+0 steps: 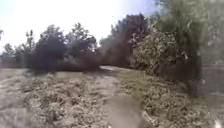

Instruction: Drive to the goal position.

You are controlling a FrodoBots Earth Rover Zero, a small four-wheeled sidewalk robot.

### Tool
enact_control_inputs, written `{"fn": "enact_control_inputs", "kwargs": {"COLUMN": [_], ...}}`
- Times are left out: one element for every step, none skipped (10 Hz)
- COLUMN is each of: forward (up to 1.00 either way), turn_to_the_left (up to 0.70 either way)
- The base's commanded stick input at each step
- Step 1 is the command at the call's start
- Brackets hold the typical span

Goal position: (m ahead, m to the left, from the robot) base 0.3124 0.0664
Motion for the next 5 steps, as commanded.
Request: {"fn": "enact_control_inputs", "kwargs": {"forward": [0.85,0.85,0.85,0.85,0.85], "turn_to_the_left": [0.00,0.00,0.00,0.00,0.00]}}
